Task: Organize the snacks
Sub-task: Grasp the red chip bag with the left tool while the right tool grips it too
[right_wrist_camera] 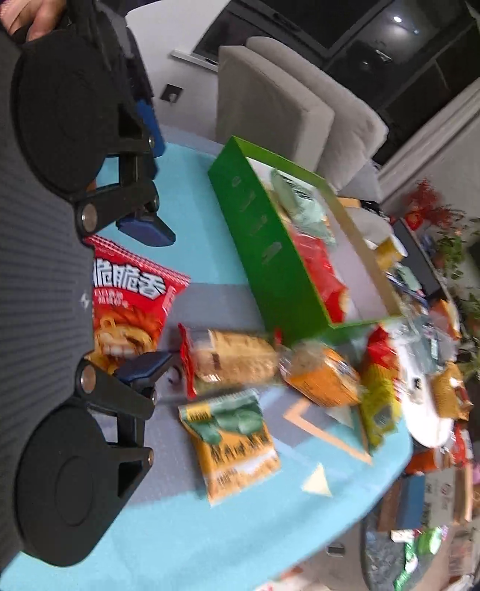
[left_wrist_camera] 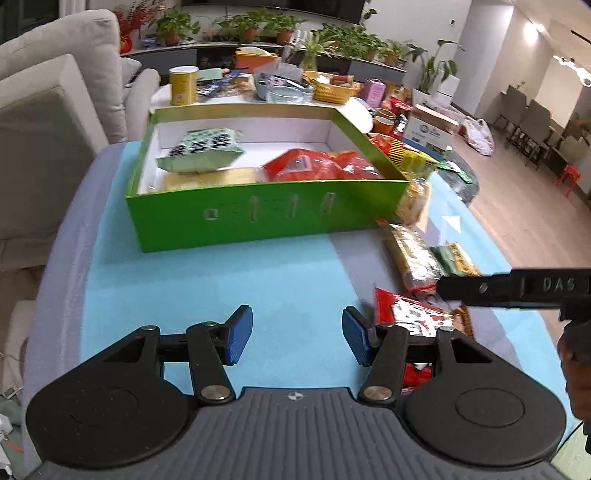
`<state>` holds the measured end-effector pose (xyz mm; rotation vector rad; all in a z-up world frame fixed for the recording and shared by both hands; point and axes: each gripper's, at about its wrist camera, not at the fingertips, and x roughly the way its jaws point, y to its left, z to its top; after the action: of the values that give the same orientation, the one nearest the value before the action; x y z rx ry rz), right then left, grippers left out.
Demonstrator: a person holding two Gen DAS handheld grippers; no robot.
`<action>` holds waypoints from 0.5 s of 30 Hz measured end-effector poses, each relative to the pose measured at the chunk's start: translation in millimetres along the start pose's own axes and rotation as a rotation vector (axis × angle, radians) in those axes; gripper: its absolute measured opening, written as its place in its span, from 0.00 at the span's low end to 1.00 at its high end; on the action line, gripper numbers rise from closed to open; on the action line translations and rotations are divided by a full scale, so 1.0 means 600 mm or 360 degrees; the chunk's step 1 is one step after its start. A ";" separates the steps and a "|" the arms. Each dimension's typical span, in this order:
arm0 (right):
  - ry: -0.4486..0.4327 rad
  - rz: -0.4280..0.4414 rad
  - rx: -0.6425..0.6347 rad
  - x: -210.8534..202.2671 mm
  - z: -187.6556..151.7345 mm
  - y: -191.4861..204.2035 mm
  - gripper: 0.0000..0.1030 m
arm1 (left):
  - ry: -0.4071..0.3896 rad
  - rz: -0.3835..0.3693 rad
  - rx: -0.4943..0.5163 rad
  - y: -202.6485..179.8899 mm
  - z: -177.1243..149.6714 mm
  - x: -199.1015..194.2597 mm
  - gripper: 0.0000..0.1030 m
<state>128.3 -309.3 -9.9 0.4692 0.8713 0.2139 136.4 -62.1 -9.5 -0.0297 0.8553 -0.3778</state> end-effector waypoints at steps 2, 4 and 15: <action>-0.0041 -0.0063 0.0007 -0.018 -0.005 -0.010 0.76 | 0.0010 -0.0039 0.0007 -0.009 0.000 0.005 0.50; -0.0047 -0.0095 0.0030 -0.026 -0.013 -0.024 0.76 | 0.0026 -0.0075 0.0033 -0.024 -0.001 0.014 0.50; 0.0082 -0.0060 0.0135 -0.021 -0.072 -0.050 0.69 | 0.0147 -0.0234 0.0145 -0.078 -0.023 0.050 0.50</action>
<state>86.7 -327.1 -39.9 0.5279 0.9412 0.1554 129.6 -114.2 -32.1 0.0096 0.9292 -0.5592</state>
